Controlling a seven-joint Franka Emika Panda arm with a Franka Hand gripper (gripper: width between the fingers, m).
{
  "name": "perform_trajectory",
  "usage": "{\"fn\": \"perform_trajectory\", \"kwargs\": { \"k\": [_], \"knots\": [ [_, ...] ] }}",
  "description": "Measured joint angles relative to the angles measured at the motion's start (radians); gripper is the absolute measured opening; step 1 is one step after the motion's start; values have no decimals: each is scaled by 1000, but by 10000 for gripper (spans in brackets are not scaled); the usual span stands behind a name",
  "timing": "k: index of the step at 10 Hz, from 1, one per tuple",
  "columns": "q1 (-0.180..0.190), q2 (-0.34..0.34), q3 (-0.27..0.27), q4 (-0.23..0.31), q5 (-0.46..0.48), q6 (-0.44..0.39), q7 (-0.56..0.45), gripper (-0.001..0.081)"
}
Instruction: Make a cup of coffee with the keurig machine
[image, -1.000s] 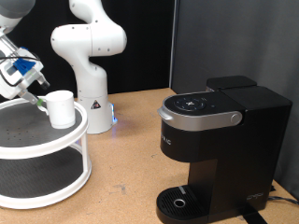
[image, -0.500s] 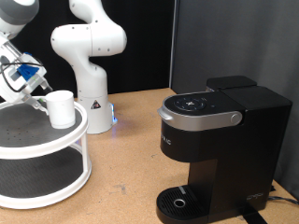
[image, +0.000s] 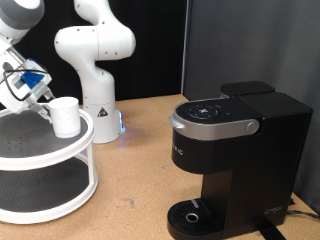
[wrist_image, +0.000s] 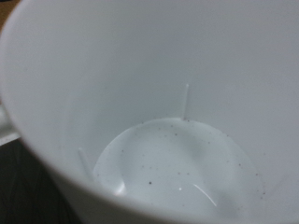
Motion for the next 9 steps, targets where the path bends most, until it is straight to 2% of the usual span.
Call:
{"fn": "perform_trajectory", "kwargs": {
  "k": [1, 2, 3, 4, 5, 6, 9],
  "knots": [
    [0, 0, 0, -2, 0, 6, 0, 526],
    [0, 0, 0, -3, 0, 11, 0, 389],
    [0, 0, 0, -4, 0, 15, 0, 389],
    [0, 0, 0, -4, 0, 17, 0, 187],
    [0, 0, 0, -4, 0, 18, 1, 187],
    [0, 0, 0, -2, 3, 18, 1, 67],
    [0, -16, 3, 16, 31, -5, 17, 67]
  ]
}}
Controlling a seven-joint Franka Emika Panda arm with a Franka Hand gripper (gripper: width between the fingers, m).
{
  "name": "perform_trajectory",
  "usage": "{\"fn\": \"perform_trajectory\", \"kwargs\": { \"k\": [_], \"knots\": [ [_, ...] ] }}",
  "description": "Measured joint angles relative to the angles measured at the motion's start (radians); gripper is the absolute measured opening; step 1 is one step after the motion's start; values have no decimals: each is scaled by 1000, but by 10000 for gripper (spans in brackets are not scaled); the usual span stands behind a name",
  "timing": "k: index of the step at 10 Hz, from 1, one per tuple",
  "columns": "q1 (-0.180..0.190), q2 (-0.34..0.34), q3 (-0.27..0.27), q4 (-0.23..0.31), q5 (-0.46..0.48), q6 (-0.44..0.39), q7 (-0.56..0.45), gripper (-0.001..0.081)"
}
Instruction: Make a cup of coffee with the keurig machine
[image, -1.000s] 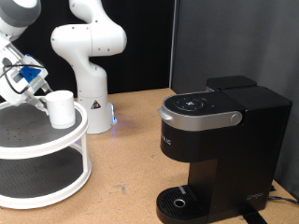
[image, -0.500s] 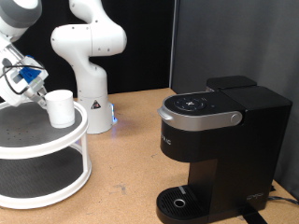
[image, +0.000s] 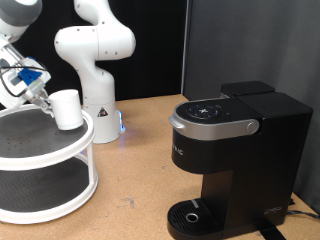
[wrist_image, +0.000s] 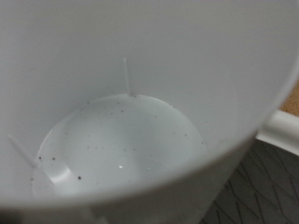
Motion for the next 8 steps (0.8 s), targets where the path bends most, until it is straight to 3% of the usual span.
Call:
{"fn": "perform_trajectory", "kwargs": {
  "k": [2, 8],
  "knots": [
    [-1, -26, 15, 31, 10, -56, 41, 67],
    [-5, -112, 126, 101, 12, -158, 163, 67]
  ]
}}
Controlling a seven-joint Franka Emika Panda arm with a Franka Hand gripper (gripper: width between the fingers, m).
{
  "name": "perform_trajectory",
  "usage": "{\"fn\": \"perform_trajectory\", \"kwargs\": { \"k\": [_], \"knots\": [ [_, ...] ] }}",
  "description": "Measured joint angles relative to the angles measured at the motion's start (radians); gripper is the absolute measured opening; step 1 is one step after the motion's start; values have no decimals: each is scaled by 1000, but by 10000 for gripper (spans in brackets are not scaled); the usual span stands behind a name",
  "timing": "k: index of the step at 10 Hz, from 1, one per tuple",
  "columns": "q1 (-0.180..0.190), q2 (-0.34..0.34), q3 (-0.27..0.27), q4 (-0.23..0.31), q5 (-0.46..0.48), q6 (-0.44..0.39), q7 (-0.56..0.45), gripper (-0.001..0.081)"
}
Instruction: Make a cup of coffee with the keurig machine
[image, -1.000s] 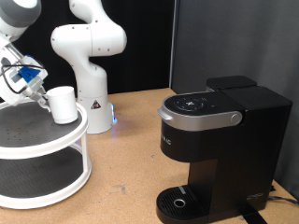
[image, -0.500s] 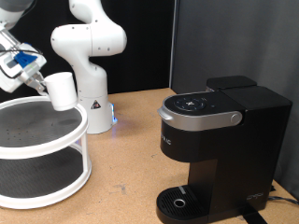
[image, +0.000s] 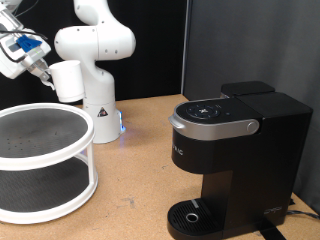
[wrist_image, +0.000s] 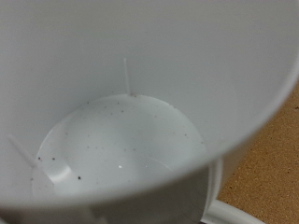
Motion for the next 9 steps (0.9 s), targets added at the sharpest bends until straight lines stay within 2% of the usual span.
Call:
{"fn": "perform_trajectory", "kwargs": {
  "k": [2, 4, 6, 9],
  "knots": [
    [0, 0, 1, -16, 21, 38, 15, 67],
    [4, -3, 30, -74, 118, 188, 60, 67],
    [37, -3, 79, -125, 209, 315, 116, 67],
    [109, 34, 163, -134, 258, 399, 236, 67]
  ]
}}
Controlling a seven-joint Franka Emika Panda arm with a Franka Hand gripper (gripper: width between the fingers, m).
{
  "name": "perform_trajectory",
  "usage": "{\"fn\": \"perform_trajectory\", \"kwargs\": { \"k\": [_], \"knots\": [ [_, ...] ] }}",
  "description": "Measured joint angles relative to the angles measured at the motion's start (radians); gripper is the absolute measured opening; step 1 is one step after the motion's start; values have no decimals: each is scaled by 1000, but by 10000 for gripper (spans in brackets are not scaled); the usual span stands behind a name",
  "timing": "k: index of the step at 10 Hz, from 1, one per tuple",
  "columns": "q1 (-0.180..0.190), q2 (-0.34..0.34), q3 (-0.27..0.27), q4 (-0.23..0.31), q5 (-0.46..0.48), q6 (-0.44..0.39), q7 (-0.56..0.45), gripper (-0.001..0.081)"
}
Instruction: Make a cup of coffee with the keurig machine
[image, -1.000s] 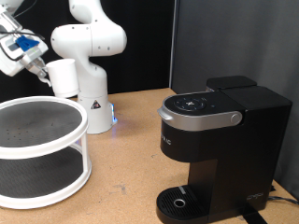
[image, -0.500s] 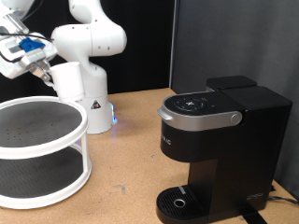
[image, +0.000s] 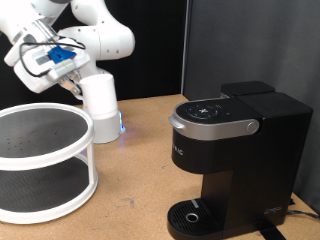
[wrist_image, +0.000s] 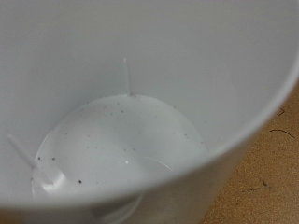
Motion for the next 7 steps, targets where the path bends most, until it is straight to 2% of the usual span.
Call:
{"fn": "perform_trajectory", "kwargs": {
  "k": [4, 7],
  "knots": [
    [96, 85, 72, 5, 52, 145, 90, 67],
    [155, 137, 80, 15, 95, 219, 100, 67]
  ]
}}
